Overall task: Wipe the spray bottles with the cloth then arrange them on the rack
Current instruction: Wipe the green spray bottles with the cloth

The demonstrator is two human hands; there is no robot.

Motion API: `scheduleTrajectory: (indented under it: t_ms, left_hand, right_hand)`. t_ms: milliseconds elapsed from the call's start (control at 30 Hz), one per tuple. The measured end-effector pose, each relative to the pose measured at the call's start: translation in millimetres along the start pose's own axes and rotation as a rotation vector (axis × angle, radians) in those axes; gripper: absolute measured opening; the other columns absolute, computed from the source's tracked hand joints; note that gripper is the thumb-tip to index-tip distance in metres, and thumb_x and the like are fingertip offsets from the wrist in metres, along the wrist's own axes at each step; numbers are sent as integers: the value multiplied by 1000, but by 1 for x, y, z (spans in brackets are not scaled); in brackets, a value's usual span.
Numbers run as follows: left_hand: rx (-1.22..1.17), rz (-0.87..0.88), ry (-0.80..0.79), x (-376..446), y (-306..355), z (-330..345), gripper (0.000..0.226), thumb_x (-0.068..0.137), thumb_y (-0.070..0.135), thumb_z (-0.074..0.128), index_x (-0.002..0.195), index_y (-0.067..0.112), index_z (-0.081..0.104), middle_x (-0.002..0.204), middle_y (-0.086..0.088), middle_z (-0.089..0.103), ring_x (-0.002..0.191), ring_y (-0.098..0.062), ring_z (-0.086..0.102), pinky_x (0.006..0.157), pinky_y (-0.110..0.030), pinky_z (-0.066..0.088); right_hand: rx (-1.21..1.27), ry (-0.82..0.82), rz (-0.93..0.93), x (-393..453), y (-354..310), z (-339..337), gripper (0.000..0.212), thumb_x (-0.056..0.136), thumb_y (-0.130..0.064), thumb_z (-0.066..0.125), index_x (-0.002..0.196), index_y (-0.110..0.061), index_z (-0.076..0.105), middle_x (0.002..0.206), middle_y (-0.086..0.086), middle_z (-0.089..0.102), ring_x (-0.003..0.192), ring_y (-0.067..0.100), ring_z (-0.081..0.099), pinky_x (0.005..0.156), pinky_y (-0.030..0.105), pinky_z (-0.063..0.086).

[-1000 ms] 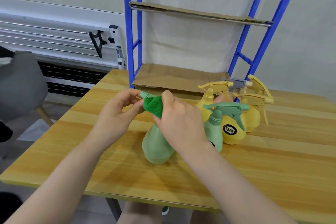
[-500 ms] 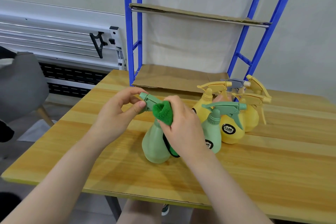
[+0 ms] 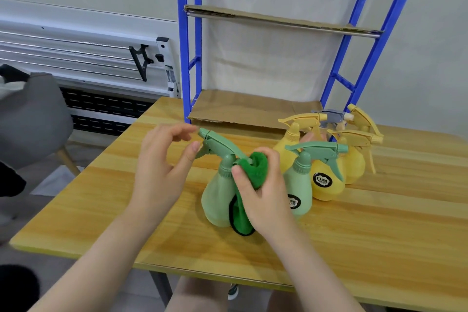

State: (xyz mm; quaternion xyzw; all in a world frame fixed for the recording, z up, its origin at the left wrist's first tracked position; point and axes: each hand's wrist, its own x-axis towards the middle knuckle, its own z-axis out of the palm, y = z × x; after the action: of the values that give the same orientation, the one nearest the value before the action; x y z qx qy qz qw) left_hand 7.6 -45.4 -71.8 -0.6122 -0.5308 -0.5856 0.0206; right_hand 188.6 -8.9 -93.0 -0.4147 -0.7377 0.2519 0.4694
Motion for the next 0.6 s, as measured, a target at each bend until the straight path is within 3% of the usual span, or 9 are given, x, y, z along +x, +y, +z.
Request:
scheduleTrajectory:
  t_ms: [67, 133, 200, 267, 300, 367, 400, 467, 600]
  left_hand:
    - [24, 112, -17, -13, 4, 2, 18, 92, 33, 56, 109, 39, 57, 98, 25, 57, 94, -7, 55, 84, -30, 45]
    - [46, 214, -151, -27, 9, 9, 21, 92, 36, 55, 112, 31, 60, 96, 22, 61, 91, -3, 56, 81, -31, 47]
    - [107, 246, -279, -39, 15, 21, 31, 91, 43, 55, 118, 27, 57, 99, 14, 65, 91, -3, 55, 81, -28, 45]
    - [119, 206, -320, -46, 21, 31, 33, 89, 44, 55, 116, 25, 57, 95, 12, 64, 87, -5, 53, 77, -24, 42]
    - [80, 182, -318, -48, 25, 34, 26, 89, 41, 55, 109, 26, 57, 89, 17, 59, 82, -4, 50, 74, -21, 41]
    - [25, 153, -298, -49, 27, 37, 11, 89, 35, 54, 95, 27, 56, 79, 26, 47, 75, 1, 44, 67, -16, 37]
    - [32, 131, -291, -49, 27, 38, 10, 90, 35, 52, 90, 25, 55, 75, 23, 44, 71, 0, 43, 64, -17, 36]
    - [99, 98, -294, -50, 25, 39, 22, 92, 39, 47, 82, 20, 51, 70, 14, 44, 67, -7, 43, 59, -25, 36]
    - [185, 78, -347, -52, 20, 38, 31, 91, 48, 42, 80, 20, 48, 69, 6, 47, 65, -13, 45, 55, -33, 39]
  right_hand:
    - [161, 8, 43, -5, -2, -1, 53, 80, -68, 53, 116, -33, 36, 89, -11, 53, 81, 1, 54, 72, 14, 42]
    - [263, 16, 19, -9, -8, -6, 58, 85, -65, 54, 123, -23, 39, 89, -10, 51, 82, -11, 52, 76, 8, 40]
    - [318, 3, -18, -14, -14, -12, 45, 98, -38, 50, 126, -3, 43, 88, -9, 41, 86, -37, 37, 79, -6, 31]
    - [368, -46, -21, -17, -22, -17, 29, 100, -7, 42, 124, 9, 43, 83, -14, 28, 79, -44, 30, 74, -10, 28]
    - [379, -62, -22, -18, -24, -18, 27, 101, -3, 42, 125, 9, 43, 80, -12, 27, 78, -44, 31, 74, -10, 29]
    - [405, -65, -4, -18, -22, -16, 31, 103, -20, 47, 127, -1, 42, 81, 3, 43, 78, -36, 41, 76, -6, 34]
    - [406, -69, 4, -17, -23, -15, 39, 99, -37, 46, 127, -10, 42, 94, -3, 56, 79, -26, 48, 76, -1, 37]
    - [377, -77, 38, -16, -17, -13, 50, 87, -56, 42, 124, -22, 41, 86, -29, 59, 77, -11, 55, 74, 6, 42]
    - [368, -97, 88, -22, -8, -16, 48, 83, -60, 51, 120, -31, 42, 77, -26, 57, 72, -5, 55, 70, 11, 43]
